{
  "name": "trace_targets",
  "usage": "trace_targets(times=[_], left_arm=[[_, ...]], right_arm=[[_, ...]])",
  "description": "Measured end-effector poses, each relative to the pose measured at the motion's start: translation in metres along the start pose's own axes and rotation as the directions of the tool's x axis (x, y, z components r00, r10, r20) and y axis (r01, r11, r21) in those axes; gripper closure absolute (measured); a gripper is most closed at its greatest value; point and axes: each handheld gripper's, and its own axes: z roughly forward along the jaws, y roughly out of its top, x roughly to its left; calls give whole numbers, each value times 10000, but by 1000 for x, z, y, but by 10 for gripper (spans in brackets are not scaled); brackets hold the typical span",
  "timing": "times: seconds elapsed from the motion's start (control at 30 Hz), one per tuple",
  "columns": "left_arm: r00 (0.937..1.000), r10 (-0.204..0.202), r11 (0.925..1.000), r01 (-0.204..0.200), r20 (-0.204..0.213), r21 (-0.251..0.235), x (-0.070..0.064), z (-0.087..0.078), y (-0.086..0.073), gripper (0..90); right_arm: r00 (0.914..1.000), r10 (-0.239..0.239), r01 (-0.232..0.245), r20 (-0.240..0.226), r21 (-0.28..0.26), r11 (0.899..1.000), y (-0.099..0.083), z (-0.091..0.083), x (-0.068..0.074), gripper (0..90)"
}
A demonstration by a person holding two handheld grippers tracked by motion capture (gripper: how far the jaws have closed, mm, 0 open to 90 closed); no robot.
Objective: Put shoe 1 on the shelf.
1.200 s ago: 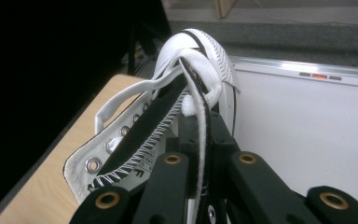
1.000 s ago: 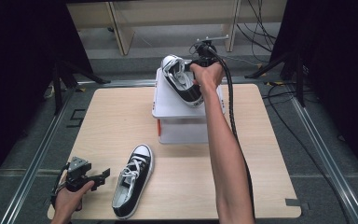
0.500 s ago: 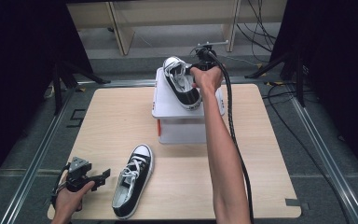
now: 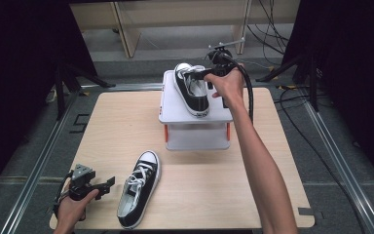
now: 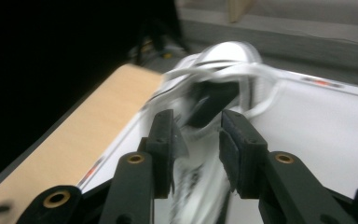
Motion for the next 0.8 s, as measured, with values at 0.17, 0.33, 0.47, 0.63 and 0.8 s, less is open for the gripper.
trace_targets(times=[0.17, 0.33, 0.47, 0.63, 0.8], left_arm=[[10000, 22, 10000, -22, -24, -30, 1, 0, 0, 149], [10000, 39, 10000, -38, -79, 67, 1, 0, 0, 149], [10000, -4, 10000, 4, -72, 27, 1, -1, -1, 149], [10000, 0, 10000, 0, 24, -63, 2, -1, -1, 149], [10000, 11, 10000, -11, -22, 8, 0, 0, 0, 149]], right_arm=[[9921, -706, 744, -1033, 325, 9967, -17, -12, 10, 705], [9829, -1365, 1457, -1235, 693, 9869, -29, -10, 11, 732], [9747, -1649, 1796, -1507, 900, 9796, -29, -1, 13, 747], [9793, -1558, 1720, -1295, 1243, 9772, -28, 7, 15, 872], [9817, -1603, 1717, -1027, 1141, 9785, -25, 8, 20, 888]])
